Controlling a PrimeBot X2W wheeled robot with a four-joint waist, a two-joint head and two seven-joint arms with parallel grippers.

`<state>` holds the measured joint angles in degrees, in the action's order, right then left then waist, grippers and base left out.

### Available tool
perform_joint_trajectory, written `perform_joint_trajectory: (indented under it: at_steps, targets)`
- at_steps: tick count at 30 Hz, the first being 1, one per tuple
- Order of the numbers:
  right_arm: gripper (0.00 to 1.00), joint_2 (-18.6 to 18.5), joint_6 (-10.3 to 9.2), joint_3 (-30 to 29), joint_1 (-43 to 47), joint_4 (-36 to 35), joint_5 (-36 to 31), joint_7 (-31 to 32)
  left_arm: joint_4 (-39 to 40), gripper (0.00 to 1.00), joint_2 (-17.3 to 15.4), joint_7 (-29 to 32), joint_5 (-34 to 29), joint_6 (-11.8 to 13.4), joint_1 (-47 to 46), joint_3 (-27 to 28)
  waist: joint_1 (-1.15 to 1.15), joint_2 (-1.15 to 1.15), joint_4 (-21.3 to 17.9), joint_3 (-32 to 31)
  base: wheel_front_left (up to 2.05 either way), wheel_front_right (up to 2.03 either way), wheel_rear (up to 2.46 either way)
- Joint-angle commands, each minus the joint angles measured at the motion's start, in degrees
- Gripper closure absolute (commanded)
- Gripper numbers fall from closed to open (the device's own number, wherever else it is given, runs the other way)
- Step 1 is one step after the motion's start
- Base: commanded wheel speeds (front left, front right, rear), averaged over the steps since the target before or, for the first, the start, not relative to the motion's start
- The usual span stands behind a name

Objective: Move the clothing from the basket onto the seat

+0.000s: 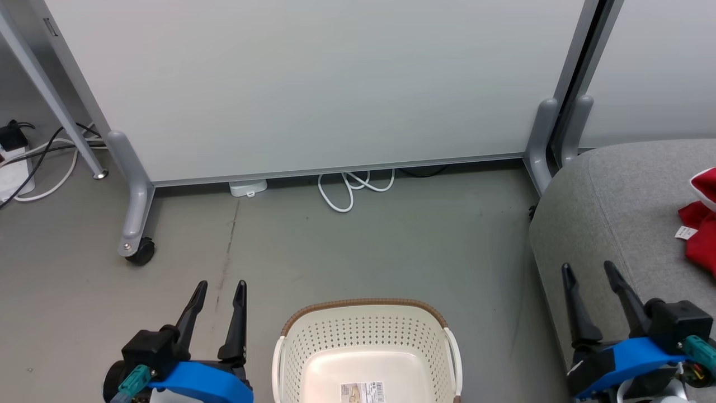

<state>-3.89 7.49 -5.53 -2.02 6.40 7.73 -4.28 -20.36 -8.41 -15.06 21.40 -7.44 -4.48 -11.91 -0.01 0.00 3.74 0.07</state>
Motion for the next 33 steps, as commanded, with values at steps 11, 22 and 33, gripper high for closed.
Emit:
perform_joint_trajectory:
  at_steps: [11, 22, 33]
  targets:
    - [0.00, 1.03, 0.01, 2.87, 1.97, 1.96, 1.15, -1.32, -0.80, 0.00, 0.88, -0.17, -0.56, -0.07, 1.72, 3.29, 0.01, 0.00, 0.11, -0.46, 0.00, 0.00, 0.00]
    - [0.00, 1.05, 0.01, 3.21, 1.40, 3.37, 2.03, -1.86, -1.31, 0.00, 1.04, -0.17, -0.51, -0.07, 2.12, 3.63, 0.01, 0.00, -0.16, -0.58, 0.00, 0.00, 0.00]
    - [1.00, 1.12, -0.01, 3.35, 2.21, 6.48, 2.41, -1.69, -3.84, 1.00, 1.67, 0.41, -0.44, 0.00, 3.81, 3.51, 0.01, 0.00, -0.07, -0.59, 0.00, 0.00, 0.00]
